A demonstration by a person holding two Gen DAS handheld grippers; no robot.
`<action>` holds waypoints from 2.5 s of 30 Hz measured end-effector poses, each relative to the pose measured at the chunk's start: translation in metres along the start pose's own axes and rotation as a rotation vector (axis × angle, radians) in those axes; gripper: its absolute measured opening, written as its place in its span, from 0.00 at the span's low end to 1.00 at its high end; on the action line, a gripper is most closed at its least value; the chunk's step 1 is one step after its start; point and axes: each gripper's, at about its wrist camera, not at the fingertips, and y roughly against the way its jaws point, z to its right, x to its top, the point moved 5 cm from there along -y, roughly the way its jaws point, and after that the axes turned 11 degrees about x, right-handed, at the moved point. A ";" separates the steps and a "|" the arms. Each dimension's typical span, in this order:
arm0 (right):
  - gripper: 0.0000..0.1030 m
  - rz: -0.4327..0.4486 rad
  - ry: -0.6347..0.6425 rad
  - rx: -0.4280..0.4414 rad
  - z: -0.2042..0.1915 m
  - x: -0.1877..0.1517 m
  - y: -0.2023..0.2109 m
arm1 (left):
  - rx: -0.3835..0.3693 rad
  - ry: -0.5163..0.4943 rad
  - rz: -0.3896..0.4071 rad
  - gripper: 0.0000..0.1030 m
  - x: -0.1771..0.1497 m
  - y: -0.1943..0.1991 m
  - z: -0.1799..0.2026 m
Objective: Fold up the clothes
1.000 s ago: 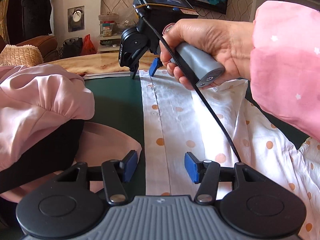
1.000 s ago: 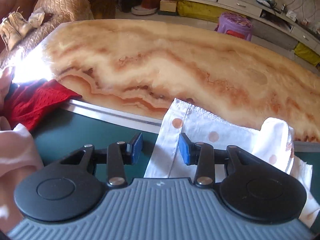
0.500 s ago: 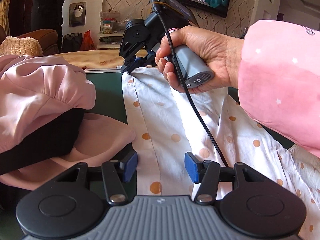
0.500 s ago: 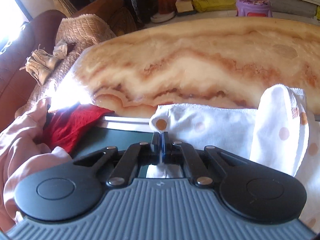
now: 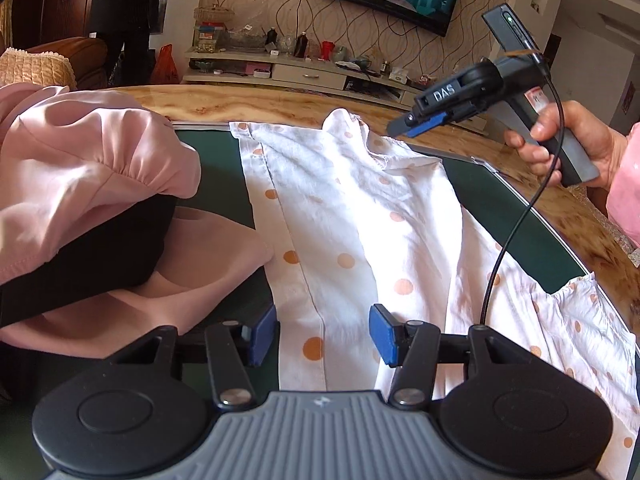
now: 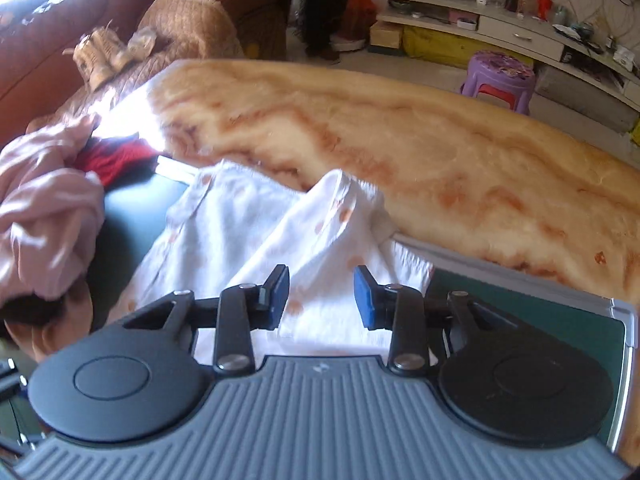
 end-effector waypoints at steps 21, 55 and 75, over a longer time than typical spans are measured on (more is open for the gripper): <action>0.02 -0.152 0.395 -0.067 -0.030 -0.027 -0.038 | -0.068 -0.021 -0.048 0.56 -0.025 0.029 -0.004; 0.48 0.097 -0.145 0.400 -0.086 -0.040 0.049 | -0.168 0.121 -0.126 0.56 -0.089 0.117 -0.033; 0.62 0.195 -0.337 0.461 -0.205 -0.183 0.145 | -0.107 0.219 -0.127 0.54 -0.114 0.150 -0.021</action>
